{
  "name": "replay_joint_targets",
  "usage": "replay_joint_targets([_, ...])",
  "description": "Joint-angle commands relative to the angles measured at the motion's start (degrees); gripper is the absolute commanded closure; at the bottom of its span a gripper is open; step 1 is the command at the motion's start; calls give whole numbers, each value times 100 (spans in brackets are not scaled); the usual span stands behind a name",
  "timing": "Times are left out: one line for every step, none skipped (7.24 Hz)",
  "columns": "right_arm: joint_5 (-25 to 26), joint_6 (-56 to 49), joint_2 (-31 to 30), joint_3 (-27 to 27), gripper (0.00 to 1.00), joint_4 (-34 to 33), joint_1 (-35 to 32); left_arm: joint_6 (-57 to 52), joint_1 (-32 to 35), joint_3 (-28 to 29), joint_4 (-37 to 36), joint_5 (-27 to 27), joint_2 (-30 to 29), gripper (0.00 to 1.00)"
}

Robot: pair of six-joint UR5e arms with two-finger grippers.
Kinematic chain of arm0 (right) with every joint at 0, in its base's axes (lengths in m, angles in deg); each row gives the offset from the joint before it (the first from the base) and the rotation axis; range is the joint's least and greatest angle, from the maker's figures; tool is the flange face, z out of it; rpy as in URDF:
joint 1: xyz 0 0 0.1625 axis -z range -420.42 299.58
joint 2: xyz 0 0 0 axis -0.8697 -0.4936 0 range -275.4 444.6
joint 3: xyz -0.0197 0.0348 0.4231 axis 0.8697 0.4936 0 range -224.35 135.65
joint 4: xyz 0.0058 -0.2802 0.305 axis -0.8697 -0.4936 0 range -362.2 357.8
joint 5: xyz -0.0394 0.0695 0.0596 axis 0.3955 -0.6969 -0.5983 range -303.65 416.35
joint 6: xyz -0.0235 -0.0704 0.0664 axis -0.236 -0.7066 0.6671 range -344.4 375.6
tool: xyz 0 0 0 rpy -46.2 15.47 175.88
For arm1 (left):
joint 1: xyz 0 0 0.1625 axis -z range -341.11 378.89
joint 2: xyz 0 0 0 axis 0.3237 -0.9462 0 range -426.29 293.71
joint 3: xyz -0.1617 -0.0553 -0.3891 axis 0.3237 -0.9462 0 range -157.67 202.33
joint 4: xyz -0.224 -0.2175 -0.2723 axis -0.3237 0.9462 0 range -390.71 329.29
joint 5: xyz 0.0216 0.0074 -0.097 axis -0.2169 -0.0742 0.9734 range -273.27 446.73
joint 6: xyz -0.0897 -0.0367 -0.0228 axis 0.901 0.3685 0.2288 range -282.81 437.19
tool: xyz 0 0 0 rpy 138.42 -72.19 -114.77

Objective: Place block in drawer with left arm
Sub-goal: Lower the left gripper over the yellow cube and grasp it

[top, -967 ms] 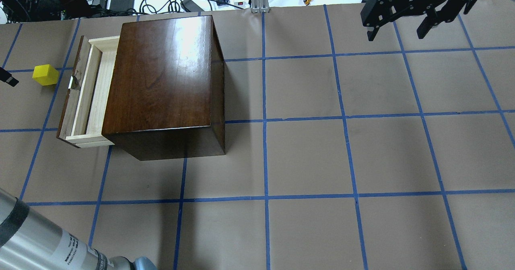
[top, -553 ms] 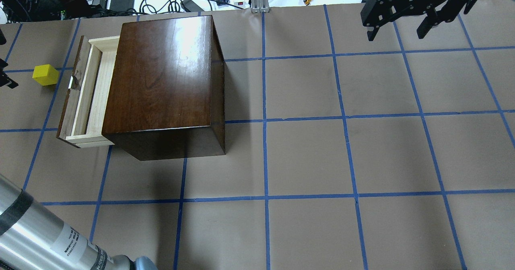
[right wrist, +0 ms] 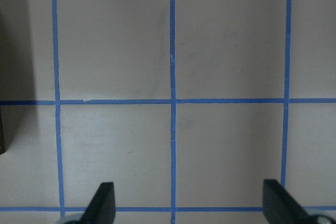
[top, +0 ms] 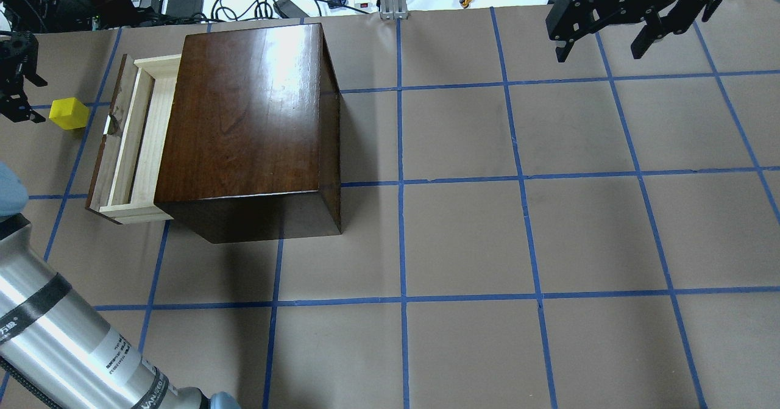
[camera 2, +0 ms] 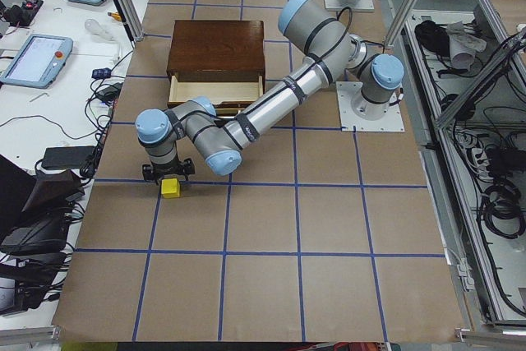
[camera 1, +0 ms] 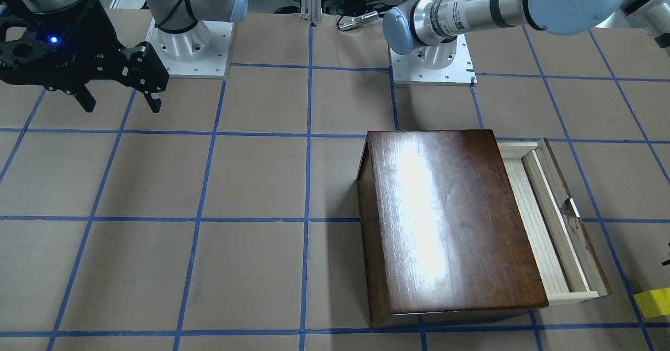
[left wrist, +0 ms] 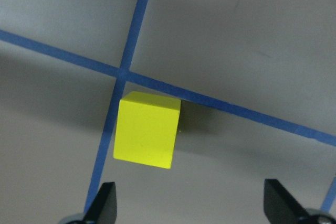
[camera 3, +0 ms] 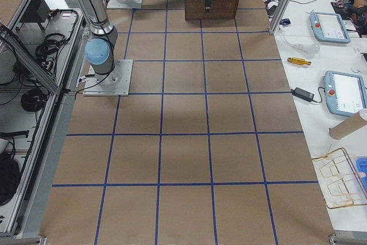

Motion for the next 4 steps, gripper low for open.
replay_joint_targets([3,0,3,0,0,0,0,-570,40,165,-52,277,-229,2])
replay_joint_targets([3,0,-6,0,0,0,0,-580,40,201,-52,286,-317,2])
replay_joint_targets([3,0,3,0,0,0,8,-580,31,236,-52,278,-370,2])
replay_joint_targets([3,0,3,0,0,0,0,-537,31,323,-52,269,-431,2])
